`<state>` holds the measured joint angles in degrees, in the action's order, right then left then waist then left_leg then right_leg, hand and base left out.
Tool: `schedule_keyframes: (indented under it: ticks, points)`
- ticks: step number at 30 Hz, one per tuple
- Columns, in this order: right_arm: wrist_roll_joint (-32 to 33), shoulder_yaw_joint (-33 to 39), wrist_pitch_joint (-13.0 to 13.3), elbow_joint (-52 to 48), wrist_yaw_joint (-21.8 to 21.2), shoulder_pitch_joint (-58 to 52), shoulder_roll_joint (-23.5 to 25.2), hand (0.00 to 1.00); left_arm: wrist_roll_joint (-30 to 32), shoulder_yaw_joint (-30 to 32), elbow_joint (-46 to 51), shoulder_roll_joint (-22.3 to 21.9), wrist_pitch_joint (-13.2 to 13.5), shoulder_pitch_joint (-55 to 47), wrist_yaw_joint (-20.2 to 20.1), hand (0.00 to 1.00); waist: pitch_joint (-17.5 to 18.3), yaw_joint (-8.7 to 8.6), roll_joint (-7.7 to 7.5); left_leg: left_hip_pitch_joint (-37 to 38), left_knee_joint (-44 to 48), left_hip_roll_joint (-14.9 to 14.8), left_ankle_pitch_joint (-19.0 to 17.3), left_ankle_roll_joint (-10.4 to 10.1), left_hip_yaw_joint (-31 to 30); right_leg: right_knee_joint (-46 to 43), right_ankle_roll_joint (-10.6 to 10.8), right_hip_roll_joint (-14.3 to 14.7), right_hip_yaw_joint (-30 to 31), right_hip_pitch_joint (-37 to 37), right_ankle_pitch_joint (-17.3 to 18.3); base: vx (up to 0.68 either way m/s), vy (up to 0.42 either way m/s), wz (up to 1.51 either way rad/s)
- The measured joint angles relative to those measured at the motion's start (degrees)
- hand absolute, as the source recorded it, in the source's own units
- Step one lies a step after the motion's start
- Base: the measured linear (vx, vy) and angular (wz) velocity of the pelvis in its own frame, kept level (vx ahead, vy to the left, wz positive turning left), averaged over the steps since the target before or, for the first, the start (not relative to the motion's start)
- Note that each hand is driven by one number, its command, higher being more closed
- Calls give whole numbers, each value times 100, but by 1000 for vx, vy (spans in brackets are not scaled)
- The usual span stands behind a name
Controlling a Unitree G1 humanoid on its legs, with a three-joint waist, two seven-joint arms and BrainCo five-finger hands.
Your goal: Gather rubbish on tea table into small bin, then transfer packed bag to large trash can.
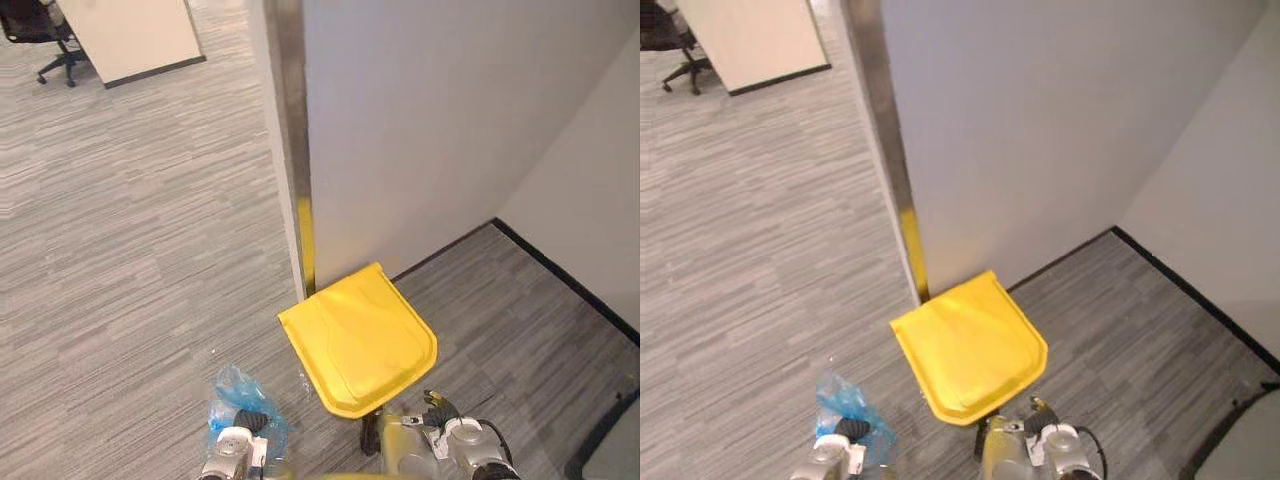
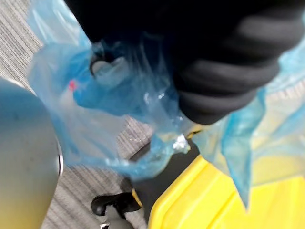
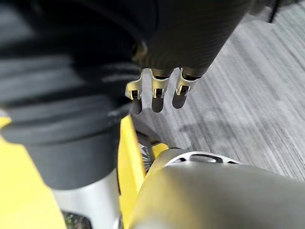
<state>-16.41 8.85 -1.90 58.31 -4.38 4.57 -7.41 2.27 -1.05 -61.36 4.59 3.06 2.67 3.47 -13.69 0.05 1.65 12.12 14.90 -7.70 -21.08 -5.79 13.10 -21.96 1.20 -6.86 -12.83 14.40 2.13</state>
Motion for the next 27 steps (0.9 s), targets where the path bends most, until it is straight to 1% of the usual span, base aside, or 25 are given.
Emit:
schedule_keyframes:
  ticks: [5,9,12,13,14,15,16,17,18,19,20,21,22,23,24,25,26,27]
  points:
    - [0,-5,-34,11,-4,-12,5,0,-4,3,0,-4,-1,-55,-17,100,43,8,-1,-2,12,9,3,-4,46,47,12,-1,36,0,-65,32,25,-5]
    - [2,-2,-33,43,-1,-129,9,0,-2,-5,2,-92,0,-90,-36,100,247,-2,10,0,27,76,9,-3,41,119,43,-42,51,-34,-126,30,60,-3]
    - [1,3,-33,82,0,-197,17,0,-6,-60,0,-147,-3,-78,-44,100,333,-2,-98,-3,82,261,121,15,19,4,57,-209,47,-34,-146,-4,59,7]
    - [2,3,-37,132,1,-255,26,0,-8,-71,-2,-159,-7,-91,-46,100,424,27,-207,-8,-22,406,367,107,54,148,149,-300,92,-46,-354,-58,33,-6]
    - [6,5,-48,118,-4,-304,35,0,-10,-69,-2,-164,0,-168,-44,100,567,64,-155,-89,-195,405,594,281,110,243,228,-293,200,-24,-384,-41,29,14]
    - [14,33,-47,103,-13,-246,34,0,-12,-110,-9,-159,-8,-155,-39,100,569,-6,-190,-105,-184,402,597,286,55,-539,108,-342,221,26,133,-16,-9,42]
    - [14,38,-48,153,-6,-323,82,0,-19,-245,-3,-57,-8,-96,-41,100,581,-20,-264,-113,-198,472,597,285,27,-1345,104,-403,235,39,630,32,-56,50]
    - [11,25,-54,210,-7,-340,92,0,-21,-260,-1,-11,-11,-105,-42,100,633,-8,-359,-109,-181,529,597,285,8,-1385,46,-421,254,44,695,16,-53,17]
    - [9,-5,-65,276,-16,-339,59,0,-23,-215,-41,18,-53,-139,-43,100,676,69,-381,-199,-70,574,623,301,-19,-1147,38,-368,238,-27,597,-43,-31,-11]
    - [10,-5,-61,285,-15,-341,51,0,-28,-213,-75,9,-80,-151,-44,100,688,77,-345,-265,-4,551,692,394,-8,-796,118,-298,264,-167,522,-74,3,-21]
    - [12,0,-88,338,-17,-289,49,0,-33,-209,-62,-7,-95,-187,-47,100,790,153,-164,-542,99,408,931,496,52,64,279,-109,470,-537,455,-59,-61,-5]
    - [18,-22,-92,346,-49,-279,49,0,-40,-227,23,28,-97,-125,-42,100,767,137,-278,-694,311,476,975,431,51,-423,172,-109,525,-585,878,26,-81,-1]
    - [18,-70,-95,361,-49,-290,46,0,-44,-223,58,44,-97,-107,-39,100,783,135,-309,-786,369,512,976,429,47,-190,181,-111,560,-640,953,30,-161,-27]
    - [20,-138,-92,388,-52,-281,31,0,-97,-211,111,93,-97,-96,-29,100,814,230,-308,-1041,469,505,973,431,83,447,50,-43,627,-714,924,3,-96,-39]
    - [38,-207,-91,361,-49,-140,13,0,-148,-221,111,82,-96,-71,-24,100,731,238,-118,-1245,558,369,986,410,78,878,15,88,629,-773,582,-49,-81,-41]
    - [72,-221,-96,357,-50,-122,14,0,-172,-230,108,61,-98,-46,-18,100,680,199,-43,-1294,534,321,997,393,46,1088,-25,166,599,-773,427,-81,-34,-7]
    - [91,-208,-96,357,-55,-135,21,0,-202,-232,108,52,-98,-35,-13,100,643,186,-2,-1314,524,301,1000,386,39,1160,-64,214,588,-785,368,-99,-49,6]
    - [106,-203,-97,361,-34,-163,-3,0,-239,-262,105,48,-103,-41,-12,100,603,186,44,-1301,492,274,1030,335,16,1239,-97,235,528,-855,316,-115,-72,11]
